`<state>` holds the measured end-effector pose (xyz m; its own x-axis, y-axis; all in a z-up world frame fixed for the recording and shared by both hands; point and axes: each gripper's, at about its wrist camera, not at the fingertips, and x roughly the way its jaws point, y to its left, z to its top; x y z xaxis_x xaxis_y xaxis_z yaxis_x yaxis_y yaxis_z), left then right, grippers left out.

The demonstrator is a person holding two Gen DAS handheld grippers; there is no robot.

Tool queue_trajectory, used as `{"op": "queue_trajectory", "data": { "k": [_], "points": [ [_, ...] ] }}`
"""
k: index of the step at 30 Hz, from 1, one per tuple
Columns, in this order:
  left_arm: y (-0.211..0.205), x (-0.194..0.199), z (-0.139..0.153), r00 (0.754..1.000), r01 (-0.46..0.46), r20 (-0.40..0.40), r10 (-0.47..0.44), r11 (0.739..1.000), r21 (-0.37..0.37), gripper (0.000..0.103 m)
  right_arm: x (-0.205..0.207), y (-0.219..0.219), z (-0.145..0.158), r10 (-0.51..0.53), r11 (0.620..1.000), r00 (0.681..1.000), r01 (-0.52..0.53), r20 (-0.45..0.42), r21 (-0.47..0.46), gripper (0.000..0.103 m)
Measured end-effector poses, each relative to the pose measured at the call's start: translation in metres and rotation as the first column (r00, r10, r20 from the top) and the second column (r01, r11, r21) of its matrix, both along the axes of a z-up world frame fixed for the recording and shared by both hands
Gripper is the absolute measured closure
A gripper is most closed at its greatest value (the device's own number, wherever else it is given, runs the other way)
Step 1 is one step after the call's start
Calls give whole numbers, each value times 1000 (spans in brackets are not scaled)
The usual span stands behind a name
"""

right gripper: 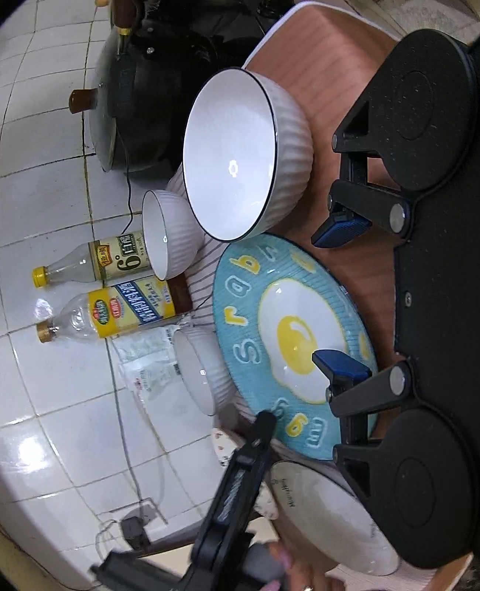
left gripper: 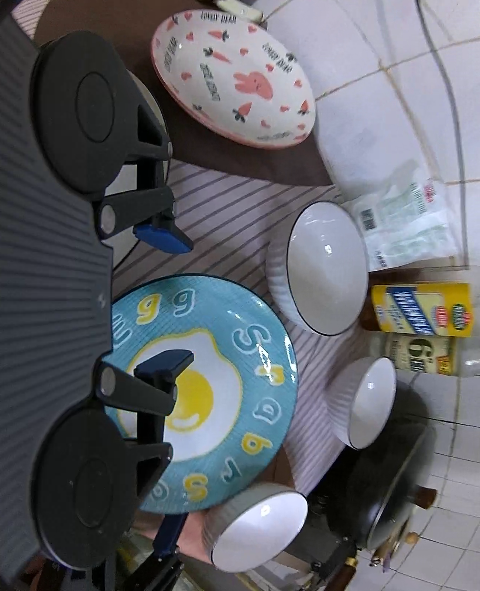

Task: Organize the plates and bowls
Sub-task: 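Grasp the rim of the blue egg-print plate with both tools, then lift the blue egg plate with both tools and carry it over the white plate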

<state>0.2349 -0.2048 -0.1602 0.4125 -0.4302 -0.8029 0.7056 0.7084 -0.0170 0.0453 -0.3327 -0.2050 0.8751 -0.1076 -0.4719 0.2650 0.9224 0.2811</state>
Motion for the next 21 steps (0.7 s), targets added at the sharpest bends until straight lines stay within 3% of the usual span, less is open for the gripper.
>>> {"op": "queue_trajectory", "data": {
  "k": [5,9,12,16,21],
  "points": [
    [-11,15,-10,998,47,-40,-46,999,25,51,7,-3,-3,-35,999,999,35,3,40,40],
    [-17,21,-18,997,65,-57,-61,996,69,70,14,-3,-5,-44,998,999,44,-11,45,47],
    [-17,23,-21,995,65,-74,-60,996,66,75,14,-3,-7,-84,995,996,84,-15,44,59],
    [-15,20,-20,996,67,-61,-62,995,78,78,11,-3,-11,-114,993,993,114,-5,30,73],
    [-17,24,-20,995,56,-86,-49,995,82,78,13,-7,-12,-118,991,993,119,-10,63,74]
  ]
}}
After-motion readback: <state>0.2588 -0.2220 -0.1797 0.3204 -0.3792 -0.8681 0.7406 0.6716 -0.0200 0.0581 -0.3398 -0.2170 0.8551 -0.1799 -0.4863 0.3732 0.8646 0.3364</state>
